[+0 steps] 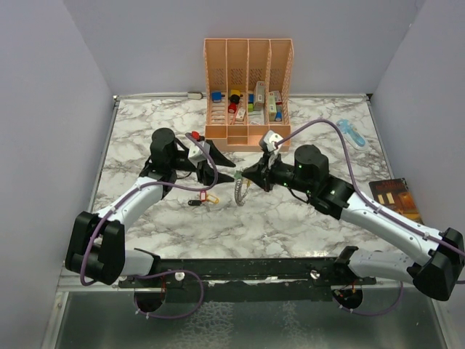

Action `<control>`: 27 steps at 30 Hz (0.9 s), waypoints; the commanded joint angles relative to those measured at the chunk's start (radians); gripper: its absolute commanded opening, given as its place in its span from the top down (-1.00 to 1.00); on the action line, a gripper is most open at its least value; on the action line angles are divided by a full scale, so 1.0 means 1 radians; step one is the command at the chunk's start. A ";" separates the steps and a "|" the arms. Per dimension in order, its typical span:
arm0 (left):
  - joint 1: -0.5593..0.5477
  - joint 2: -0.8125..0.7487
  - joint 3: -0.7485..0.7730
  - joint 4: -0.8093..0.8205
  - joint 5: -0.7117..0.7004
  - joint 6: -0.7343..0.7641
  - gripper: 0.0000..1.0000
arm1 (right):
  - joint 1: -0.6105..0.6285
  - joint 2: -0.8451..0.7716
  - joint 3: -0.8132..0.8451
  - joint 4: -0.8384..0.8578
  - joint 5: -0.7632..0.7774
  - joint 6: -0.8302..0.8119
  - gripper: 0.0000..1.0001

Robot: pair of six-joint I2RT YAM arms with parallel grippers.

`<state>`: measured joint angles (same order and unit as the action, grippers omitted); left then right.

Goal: Put the keys on the keyring

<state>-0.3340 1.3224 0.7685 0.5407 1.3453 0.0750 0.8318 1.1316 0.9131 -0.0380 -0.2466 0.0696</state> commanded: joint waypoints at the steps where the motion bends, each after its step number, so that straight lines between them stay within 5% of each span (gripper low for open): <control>1: 0.018 0.013 0.068 -0.072 0.109 0.069 0.00 | 0.003 -0.029 0.045 -0.086 0.007 -0.065 0.98; 9: 0.015 0.072 0.138 0.080 0.200 0.027 -0.14 | 0.003 0.003 0.119 -0.193 -0.123 -0.087 0.98; 16: 0.006 0.130 0.068 0.699 0.299 -0.293 -0.13 | 0.003 0.030 0.151 -0.233 -0.202 -0.085 0.98; 27: 0.008 0.167 0.038 1.111 0.338 -0.411 -0.07 | 0.003 0.045 0.175 -0.285 -0.225 -0.081 0.98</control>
<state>-0.3229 1.4849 0.8421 1.4296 1.5379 -0.2707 0.8318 1.1904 1.0500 -0.3164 -0.4442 -0.0055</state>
